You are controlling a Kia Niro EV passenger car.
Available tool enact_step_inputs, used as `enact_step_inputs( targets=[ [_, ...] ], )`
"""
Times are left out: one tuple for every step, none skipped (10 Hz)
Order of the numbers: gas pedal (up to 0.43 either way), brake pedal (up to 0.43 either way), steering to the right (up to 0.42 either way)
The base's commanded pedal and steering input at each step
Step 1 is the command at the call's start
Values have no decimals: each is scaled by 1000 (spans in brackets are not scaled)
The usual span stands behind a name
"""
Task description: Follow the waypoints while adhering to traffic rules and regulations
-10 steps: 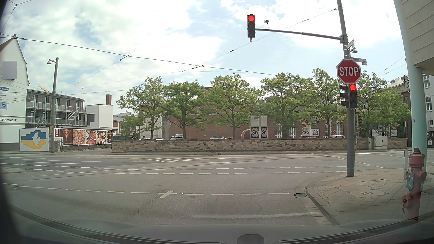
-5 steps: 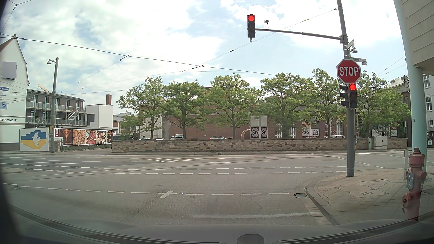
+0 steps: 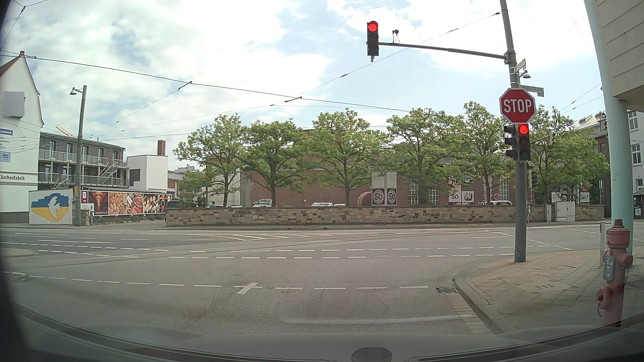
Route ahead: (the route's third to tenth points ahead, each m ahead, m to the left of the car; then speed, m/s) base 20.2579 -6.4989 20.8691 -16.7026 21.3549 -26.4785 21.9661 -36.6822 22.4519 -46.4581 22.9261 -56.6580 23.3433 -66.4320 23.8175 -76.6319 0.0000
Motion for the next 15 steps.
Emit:
enact_step_inputs(
  targets=[
    [0,323,36],
    [0,323,36],
    [0,317,36],
    [0,323,36],
    [0,323,36],
    [0,323,36],
    [0,323,36],
    [0,323,36],
    [0,323,36],
    [0,323,36],
    [0,323,36],
    [0,323,36],
    [0,323,36],
    [0,323,36],
    [0,323,36]
  ],
)
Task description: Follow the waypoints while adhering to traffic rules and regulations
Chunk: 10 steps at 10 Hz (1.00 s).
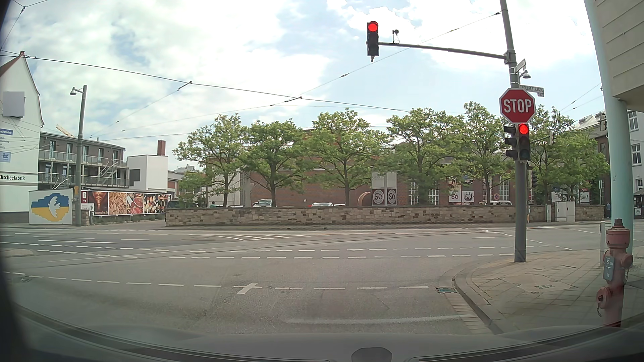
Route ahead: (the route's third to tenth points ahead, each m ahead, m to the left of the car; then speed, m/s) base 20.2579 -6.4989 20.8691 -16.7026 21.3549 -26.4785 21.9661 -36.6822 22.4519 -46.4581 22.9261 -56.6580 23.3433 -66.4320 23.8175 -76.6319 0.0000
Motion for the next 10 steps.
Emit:
enact_step_inputs(
  targets=[
    [0,323,36],
    [0,323,36],
    [0,323,36],
    [0,323,36],
    [0,323,36],
    [0,323,36],
    [0,323,36],
    [0,323,36],
    [0,323,36],
    [0,323,36]
  ],
)
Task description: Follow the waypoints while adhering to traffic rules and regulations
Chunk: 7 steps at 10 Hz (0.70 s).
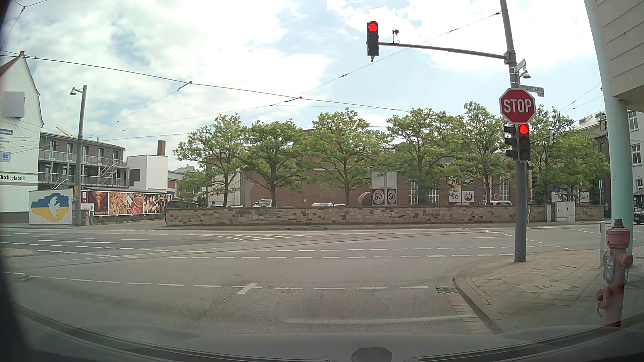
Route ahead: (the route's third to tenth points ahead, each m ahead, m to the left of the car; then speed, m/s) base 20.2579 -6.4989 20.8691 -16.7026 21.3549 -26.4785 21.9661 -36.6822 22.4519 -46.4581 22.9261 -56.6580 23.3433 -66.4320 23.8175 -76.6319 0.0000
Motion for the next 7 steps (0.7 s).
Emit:
enact_step_inputs(
  targets=[
    [0,323,36],
    [0,323,36],
    [0,323,36],
    [0,323,36],
    [0,323,36],
    [0,323,36],
    [0,323,36]
  ],
)
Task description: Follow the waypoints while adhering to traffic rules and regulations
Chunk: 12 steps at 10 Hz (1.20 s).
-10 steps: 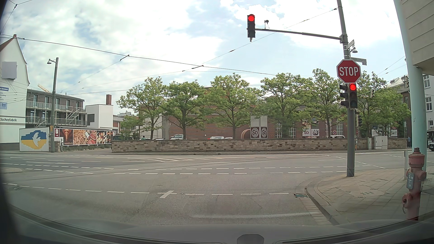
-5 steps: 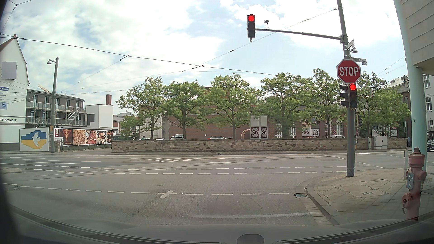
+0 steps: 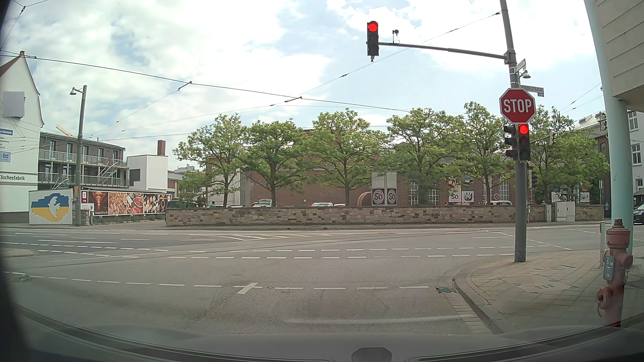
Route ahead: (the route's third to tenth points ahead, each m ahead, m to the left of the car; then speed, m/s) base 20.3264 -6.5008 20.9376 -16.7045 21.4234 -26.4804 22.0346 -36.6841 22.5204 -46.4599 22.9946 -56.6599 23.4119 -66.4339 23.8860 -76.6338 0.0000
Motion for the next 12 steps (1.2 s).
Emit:
enact_step_inputs(
  targets=[
    [0,323,36],
    [0,323,36],
    [0,323,36],
    [0,323,36],
    [0,323,36],
    [0,323,36],
    [0,317,36],
    [0,323,36],
    [0,323,36],
    [0,323,36],
    [0,323,36],
    [0,323,36]
  ],
)
